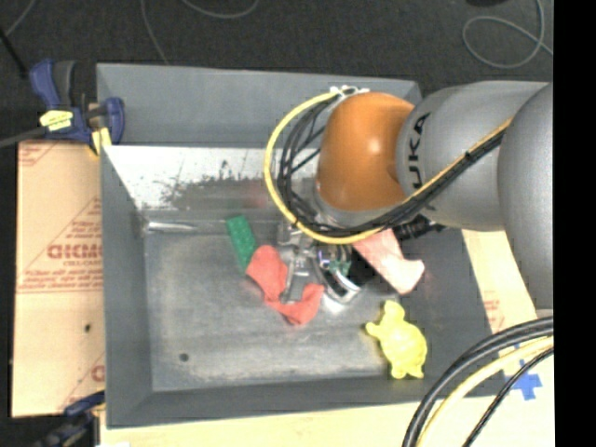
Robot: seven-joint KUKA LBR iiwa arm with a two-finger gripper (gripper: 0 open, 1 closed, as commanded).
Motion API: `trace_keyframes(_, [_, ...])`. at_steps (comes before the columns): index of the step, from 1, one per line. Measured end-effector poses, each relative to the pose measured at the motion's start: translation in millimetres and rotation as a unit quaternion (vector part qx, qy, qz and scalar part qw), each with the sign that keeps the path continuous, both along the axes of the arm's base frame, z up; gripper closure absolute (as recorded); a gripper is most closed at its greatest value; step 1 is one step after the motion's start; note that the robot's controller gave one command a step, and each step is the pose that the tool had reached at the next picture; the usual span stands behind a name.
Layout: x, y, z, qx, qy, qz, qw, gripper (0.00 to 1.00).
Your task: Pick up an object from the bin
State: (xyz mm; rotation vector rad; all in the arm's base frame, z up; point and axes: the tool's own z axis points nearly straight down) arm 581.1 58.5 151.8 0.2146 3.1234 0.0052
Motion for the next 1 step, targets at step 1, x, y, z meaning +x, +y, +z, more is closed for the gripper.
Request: trace_keyframes(1, [-2.8, -11.2, -20.6, -0.001, -0.0001, -0.019, 0.9998, 0.00])
